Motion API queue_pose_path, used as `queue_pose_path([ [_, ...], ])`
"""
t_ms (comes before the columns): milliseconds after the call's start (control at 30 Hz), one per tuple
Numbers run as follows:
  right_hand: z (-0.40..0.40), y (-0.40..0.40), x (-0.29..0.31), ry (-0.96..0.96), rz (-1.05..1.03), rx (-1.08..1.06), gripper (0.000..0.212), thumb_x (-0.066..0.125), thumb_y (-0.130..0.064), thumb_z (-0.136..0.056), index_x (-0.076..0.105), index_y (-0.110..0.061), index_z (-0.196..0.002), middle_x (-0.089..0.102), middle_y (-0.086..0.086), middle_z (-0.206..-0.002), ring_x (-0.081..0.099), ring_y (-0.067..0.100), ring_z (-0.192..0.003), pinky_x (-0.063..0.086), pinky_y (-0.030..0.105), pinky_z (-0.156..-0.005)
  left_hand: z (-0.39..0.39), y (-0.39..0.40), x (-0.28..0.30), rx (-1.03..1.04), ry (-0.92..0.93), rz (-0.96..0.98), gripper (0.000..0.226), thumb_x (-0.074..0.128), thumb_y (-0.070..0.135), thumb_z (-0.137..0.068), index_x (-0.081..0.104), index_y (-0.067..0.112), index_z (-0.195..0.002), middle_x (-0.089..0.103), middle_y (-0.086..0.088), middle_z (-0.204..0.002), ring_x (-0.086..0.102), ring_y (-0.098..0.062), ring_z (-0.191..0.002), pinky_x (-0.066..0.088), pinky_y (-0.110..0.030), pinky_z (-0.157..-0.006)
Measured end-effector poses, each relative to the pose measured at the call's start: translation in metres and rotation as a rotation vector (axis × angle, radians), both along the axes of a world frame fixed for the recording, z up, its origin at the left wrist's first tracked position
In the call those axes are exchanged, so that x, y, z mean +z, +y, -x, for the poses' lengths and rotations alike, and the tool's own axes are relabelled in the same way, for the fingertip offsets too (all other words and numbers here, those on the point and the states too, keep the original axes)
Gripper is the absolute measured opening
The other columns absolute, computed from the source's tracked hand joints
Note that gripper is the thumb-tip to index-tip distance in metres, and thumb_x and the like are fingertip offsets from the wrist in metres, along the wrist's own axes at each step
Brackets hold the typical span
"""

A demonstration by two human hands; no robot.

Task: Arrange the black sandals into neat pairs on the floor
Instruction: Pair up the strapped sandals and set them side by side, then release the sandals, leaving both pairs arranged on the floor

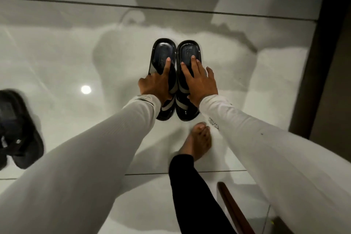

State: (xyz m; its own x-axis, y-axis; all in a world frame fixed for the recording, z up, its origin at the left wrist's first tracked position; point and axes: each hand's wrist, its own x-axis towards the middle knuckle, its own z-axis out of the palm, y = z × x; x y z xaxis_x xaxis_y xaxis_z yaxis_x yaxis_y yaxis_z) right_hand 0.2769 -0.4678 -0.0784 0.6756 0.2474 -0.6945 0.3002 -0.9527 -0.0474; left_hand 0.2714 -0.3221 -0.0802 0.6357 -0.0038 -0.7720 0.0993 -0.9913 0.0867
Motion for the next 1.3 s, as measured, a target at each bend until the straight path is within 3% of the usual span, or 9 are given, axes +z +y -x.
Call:
queue_pose_path([
  [333,-0.036,-0.042,-0.001,-0.017,-0.045,0.02,0.113,0.085,-0.015,-0.079,0.008,-0.02,-0.162,-0.002,0.018,-0.17,0.005,0.034,-0.157,0.021,0.051,-0.126,-0.029,-0.036,-0.006,0.079,0.024,0.063,0.122,0.08,0.039,-0.077,-0.014,0.036,-0.156,0.06,-0.018,-0.126,0.062,-0.038,-0.11,0.048,-0.046,-0.084],
  [633,-0.03,-0.035,0.015,-0.027,0.004,0.0,0.111,0.083,-0.016,-0.079,0.008,-0.019,-0.162,0.0,0.02,-0.169,0.004,0.034,-0.157,0.016,0.053,-0.127,-0.014,-0.02,0.008,0.034,-0.113,0.078,0.104,0.068,0.02,-0.086,-0.007,0.036,-0.157,0.061,-0.019,-0.116,0.064,-0.039,-0.099,0.048,-0.046,-0.074],
  [733,-0.015,-0.029,0.033,-0.039,0.014,-0.012,0.101,0.075,-0.028,-0.086,0.009,-0.019,-0.161,0.001,0.022,-0.168,0.005,0.035,-0.157,0.016,0.054,-0.126,0.005,0.001,0.025,0.015,-0.163,0.099,0.095,0.058,0.009,-0.089,-0.002,0.034,-0.158,0.055,-0.018,-0.116,0.062,-0.041,-0.096,0.043,-0.046,-0.068],
  [867,0.015,-0.006,0.059,-0.065,0.046,-0.018,0.099,0.074,-0.03,-0.085,0.012,-0.018,-0.161,0.006,0.024,-0.167,0.007,0.04,-0.155,0.018,0.058,-0.125,0.037,0.041,0.048,-0.051,-0.182,0.067,0.098,0.061,0.003,-0.082,0.007,0.03,-0.159,0.049,-0.015,-0.124,0.054,-0.036,-0.104,0.044,-0.044,-0.072],
  [1033,0.053,0.061,0.089,-0.073,0.079,0.025,0.101,0.077,-0.03,-0.082,0.015,-0.018,-0.161,0.008,0.026,-0.167,0.009,0.043,-0.155,0.017,0.06,-0.124,0.09,0.12,0.071,-0.193,-0.253,-0.055,0.095,0.072,0.026,-0.08,0.018,0.026,-0.158,0.043,-0.015,-0.143,0.049,-0.034,-0.119,0.043,-0.047,-0.09],
  [1200,0.072,0.172,0.115,-0.071,0.085,0.084,0.097,0.067,-0.037,-0.089,0.004,-0.023,-0.161,0.0,0.021,-0.169,0.001,0.04,-0.156,0.012,0.057,-0.126,0.144,0.243,0.103,-0.188,-0.268,-0.104,0.099,0.07,0.044,-0.081,0.01,0.027,-0.158,0.021,-0.018,-0.16,0.03,-0.036,-0.142,0.033,-0.054,-0.104],
  [1300,0.09,0.259,0.123,-0.074,0.045,0.142,0.101,0.068,-0.041,-0.089,0.0,-0.024,-0.162,-0.005,0.019,-0.169,-0.003,0.038,-0.156,0.008,0.056,-0.126,0.182,0.335,0.122,-0.126,-0.237,-0.167,0.1,0.071,0.044,-0.079,0.012,0.027,-0.158,0.021,-0.019,-0.161,0.03,-0.037,-0.144,0.034,-0.054,-0.105],
])
